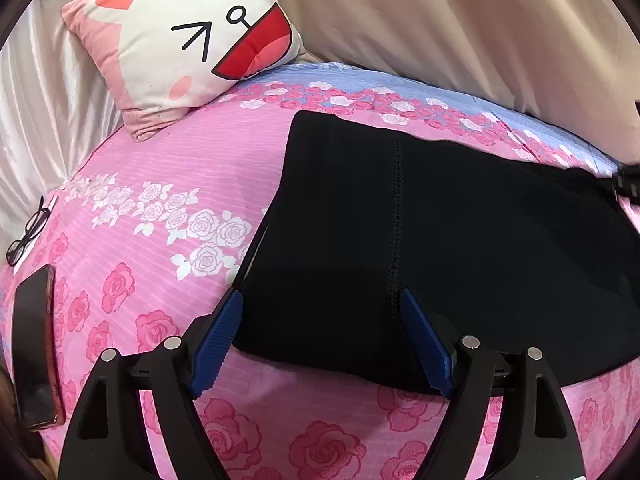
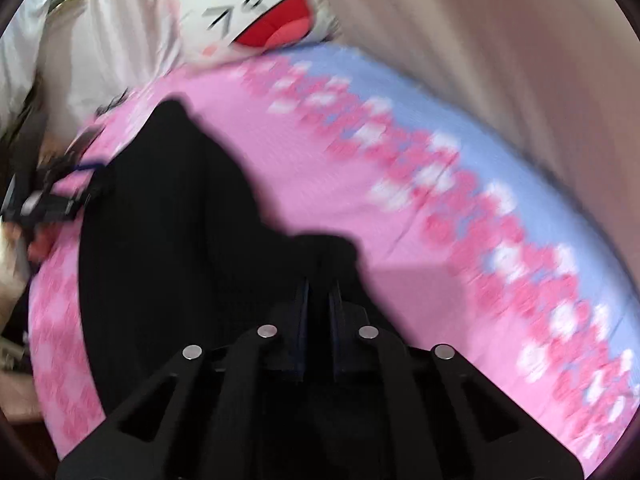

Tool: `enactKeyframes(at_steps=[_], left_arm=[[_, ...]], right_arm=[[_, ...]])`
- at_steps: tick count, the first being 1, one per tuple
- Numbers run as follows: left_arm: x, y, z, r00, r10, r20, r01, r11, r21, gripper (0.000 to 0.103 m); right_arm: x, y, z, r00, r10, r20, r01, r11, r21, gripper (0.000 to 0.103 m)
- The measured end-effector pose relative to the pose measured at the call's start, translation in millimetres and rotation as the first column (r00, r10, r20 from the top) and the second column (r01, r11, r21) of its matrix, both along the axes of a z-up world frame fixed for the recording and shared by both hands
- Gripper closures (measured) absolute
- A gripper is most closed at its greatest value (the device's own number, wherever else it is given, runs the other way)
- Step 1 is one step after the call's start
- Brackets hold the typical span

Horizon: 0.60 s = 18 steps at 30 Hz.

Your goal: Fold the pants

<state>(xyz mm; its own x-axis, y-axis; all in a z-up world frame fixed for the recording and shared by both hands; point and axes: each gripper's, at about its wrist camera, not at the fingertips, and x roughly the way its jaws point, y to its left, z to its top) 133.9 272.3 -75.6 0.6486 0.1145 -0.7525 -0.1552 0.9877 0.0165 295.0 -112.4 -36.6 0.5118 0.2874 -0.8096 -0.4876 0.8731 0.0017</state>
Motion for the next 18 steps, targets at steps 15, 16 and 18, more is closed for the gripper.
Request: enactKeyframes(at_steps=[15, 16, 18], left_arm=[[-3.5, -16.7, 32.3, 0.999, -0.005, 0.052, 0.002, 0.999, 0.042, 0.024], [-2.9, -23.9, 44.4, 0.997, -0.008, 0.079, 0.006, 0.999, 0.034, 0.024], [2.4, -40.2, 65.6, 0.992, -0.024, 0.124, 0.025, 1.0, -0.002, 0.023]], right_arm=[[-147.7, -213.0, 82.8, 0.89, -0.423, 0.172, 0.398, 0.903, 0.165, 0.043], [-171.9, -234.9, 81.8, 0.86, -0.478, 0.177, 0.458, 0.878, 0.141, 0.043], [-230.0, -286.8, 75.1, 0.77, -0.617, 0.164, 0.609, 0.787, 0.101, 0.042]])
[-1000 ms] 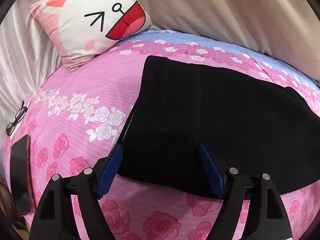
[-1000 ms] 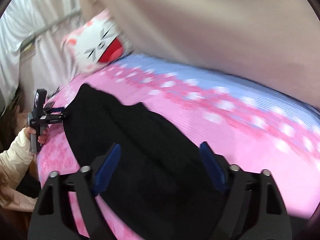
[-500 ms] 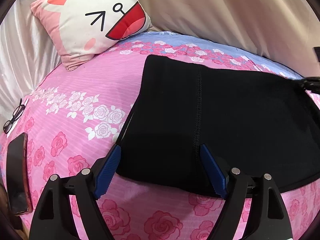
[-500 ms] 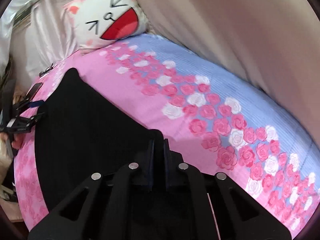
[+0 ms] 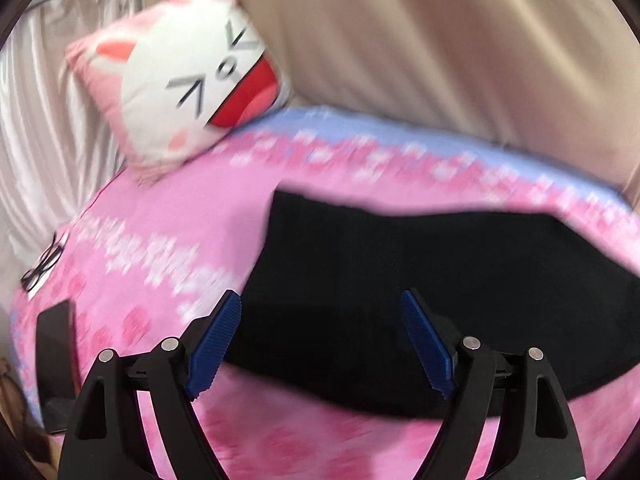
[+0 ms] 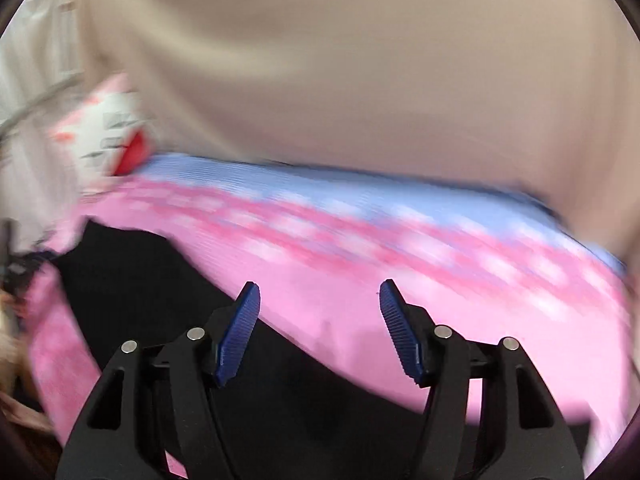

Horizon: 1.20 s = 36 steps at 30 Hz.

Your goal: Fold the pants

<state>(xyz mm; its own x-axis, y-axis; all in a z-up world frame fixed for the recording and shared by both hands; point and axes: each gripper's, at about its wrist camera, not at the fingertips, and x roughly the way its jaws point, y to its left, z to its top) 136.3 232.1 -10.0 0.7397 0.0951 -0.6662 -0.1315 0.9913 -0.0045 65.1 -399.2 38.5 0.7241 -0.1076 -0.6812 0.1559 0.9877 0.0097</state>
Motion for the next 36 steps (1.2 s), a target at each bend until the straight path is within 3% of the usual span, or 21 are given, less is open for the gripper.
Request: enactKeyframes(at_steps=[3, 5, 8, 11, 13, 16, 18, 20, 22, 24, 26, 29, 33, 34, 36], left_arm=[[21.9, -30.6, 14.8, 0.999, -0.026, 0.02, 0.027, 1.0, -0.015, 0.02], [40.1, -47.1, 12.1, 1.0, -0.015, 0.002, 0.015, 1.0, 0.014, 0.019], [76.5, -62.8, -14.8, 0.993, 0.044, -0.109, -0.038, 0.997, 0.061, 0.019], [91.2, -56.9, -50.1, 0.964, 0.133, -0.228, -0.119, 0.99, 0.075, 0.019], [84.7, -49.1, -59.6, 0.962, 0.142, -0.232, -0.136, 0.99, 0.042, 0.017], [73.5, -51.8, -60.1, 0.962, 0.152, -0.225, -0.135, 0.987, 0.09, 0.017], [68.4, -48.9, -61.5, 0.962, 0.157, -0.222, -0.139, 0.986, 0.092, 0.016], [66.1, -43.7, -60.1, 0.958, 0.168, -0.231, -0.155, 0.985, 0.076, 0.016], [60.9, -40.8, -56.8, 0.955, 0.177, -0.239, -0.167, 0.984, 0.063, 0.016], [55.9, -42.0, -54.7, 0.955, 0.176, -0.239, -0.164, 0.984, 0.069, 0.016], [51.8, -45.0, -56.1, 0.958, 0.162, -0.235, -0.148, 0.986, 0.078, 0.016], [49.1, -46.9, -59.9, 0.963, 0.167, -0.211, -0.147, 0.983, 0.108, 0.012], [41.8, -35.7, -42.6, 0.962, 0.198, -0.187, -0.182, 0.978, 0.103, 0.012], [40.1, -31.5, -38.3, 0.961, 0.212, -0.178, -0.193, 0.974, 0.119, 0.012], [40.6, -21.1, -39.8, 0.947, 0.25, -0.2, -0.219, 0.961, 0.168, 0.012]], right_arm=[[-79.7, -72.4, -12.0, 0.97, -0.243, -0.015, 0.243, 0.97, 0.016, 0.042], [-126.2, -113.0, -21.9, 0.931, -0.365, -0.021, 0.366, 0.929, 0.05, 0.042], [-160.2, -156.0, -33.1, 0.894, -0.447, -0.038, 0.448, 0.89, 0.084, 0.042], [-162.3, -167.0, -41.1, 0.896, -0.441, -0.044, 0.444, 0.891, 0.094, 0.042], [-151.0, -167.1, -43.8, 0.91, -0.411, -0.055, 0.415, 0.906, 0.082, 0.042], [-115.6, -167.2, -54.5, 0.933, -0.349, -0.086, 0.355, 0.933, 0.058, 0.042], [-93.6, -167.6, -69.3, 0.936, -0.309, -0.169, 0.322, 0.946, 0.051, 0.093], [-91.7, -152.0, -54.5, 0.942, -0.303, -0.147, 0.299, 0.953, -0.046, 0.095], [-108.7, -156.2, -29.8, 0.94, -0.333, -0.07, 0.331, 0.943, -0.043, 0.095], [-117.2, -177.9, -38.7, 0.924, -0.366, -0.111, 0.366, 0.93, -0.02, 0.095], [-116.5, -189.3, -73.3, 0.918, -0.354, -0.177, 0.361, 0.932, 0.008, 0.092], [-123.1, -182.4, -59.5, 0.924, -0.361, -0.125, 0.367, 0.93, 0.032, 0.079], [-146.6, -169.0, -19.1, 0.89, -0.456, 0.003, 0.456, 0.889, -0.044, 0.076], [-149.5, -163.2, -9.0, 0.889, -0.456, 0.038, 0.457, 0.889, -0.035, 0.076], [-143.0, -139.2, 9.9, 0.922, -0.377, 0.091, 0.377, 0.926, 0.019, 0.076]])
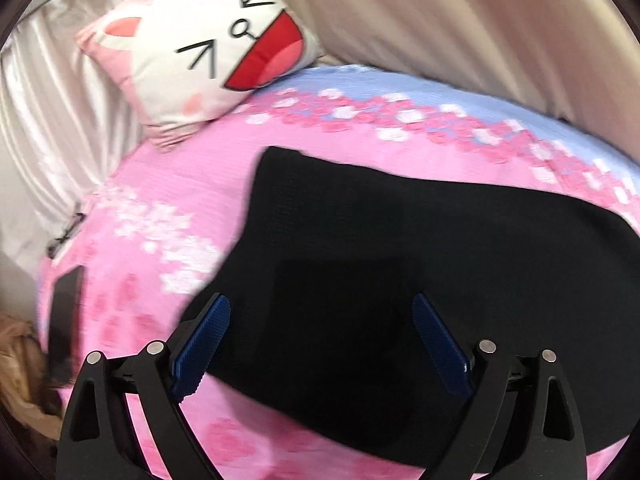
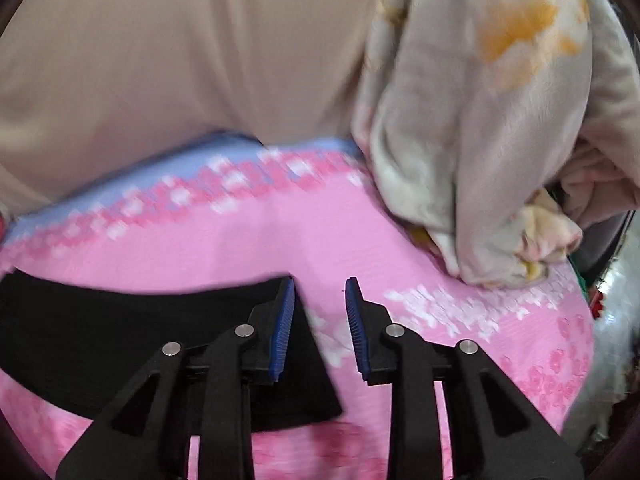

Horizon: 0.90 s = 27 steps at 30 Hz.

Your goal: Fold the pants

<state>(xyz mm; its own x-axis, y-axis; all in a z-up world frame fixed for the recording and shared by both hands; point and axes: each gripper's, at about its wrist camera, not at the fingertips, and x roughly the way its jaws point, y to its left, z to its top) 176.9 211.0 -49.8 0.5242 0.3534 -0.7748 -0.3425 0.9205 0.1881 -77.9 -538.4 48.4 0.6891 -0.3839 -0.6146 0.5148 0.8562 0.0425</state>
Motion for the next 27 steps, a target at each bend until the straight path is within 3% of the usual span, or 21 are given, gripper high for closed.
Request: enactKeyframes(at_steps=[2, 3, 5, 10, 16, 17, 20, 21, 24, 27], left_arm=[[1.0, 16.4, -17.0, 0.995, 0.066, -0.076, -0.062, 0.996, 0.058, 0.011], [-2.9, 23.1, -21.4, 0.996, 0.062, -0.06, -0.06, 0.997, 0.037, 0.006], [-15.1, 35.2, -22.6, 0.997, 0.072, -0.03, -0.072, 0.997, -0.018, 0.005], [-34.2, 53.2, -11.0, 0.997, 0.069, 0.039, -0.062, 0.987, -0.146, 0.008], [7.4, 41.9, 28.5, 0.988, -0.012, 0.154, 0.026, 0.996, -0.088, 0.009], [19.7, 43.8, 27.3, 0.99, -0.006, 0.143, 0.017, 0.997, -0.073, 0.009], [60.0, 63.9, -4.5, 0.997, 0.074, -0.004, -0.074, 0.997, -0.002, 0.007], [67.4, 74.9, -17.7, 0.997, 0.079, -0.022, -0.08, 0.996, -0.04, 0.005], [61.7, 90.7, -17.1, 0.997, 0.072, 0.022, -0.068, 0.989, -0.132, 0.005], [57.2, 97.3, -20.5, 0.997, 0.062, 0.047, -0.053, 0.982, -0.18, 0.005]], right_arm=[[23.1, 30.5, 4.5, 0.995, 0.095, -0.007, -0.095, 0.995, -0.016, 0.072], [34.1, 46.2, 1.9, 0.992, 0.126, -0.023, -0.126, 0.992, -0.026, 0.056], [59.3, 80.9, -11.8, 0.979, 0.2, -0.05, -0.201, 0.979, -0.02, 0.039], [118.3, 152.1, -38.0, 0.92, 0.384, -0.074, -0.38, 0.923, 0.059, 0.04], [191.5, 262.1, -50.5, 0.792, 0.605, -0.082, -0.597, 0.796, 0.102, 0.04], [207.1, 281.8, -52.4, 0.766, 0.639, -0.073, -0.629, 0.768, 0.123, 0.04], [249.7, 334.5, -59.1, 0.708, 0.703, -0.068, -0.688, 0.708, 0.16, 0.04], [263.2, 350.8, -61.8, 0.69, 0.721, -0.073, -0.704, 0.691, 0.164, 0.04], [310.7, 402.5, -73.3, 0.631, 0.766, -0.121, -0.752, 0.643, 0.148, 0.041], [359.1, 422.2, -96.8, 0.613, 0.768, -0.185, -0.751, 0.639, 0.164, 0.041]])
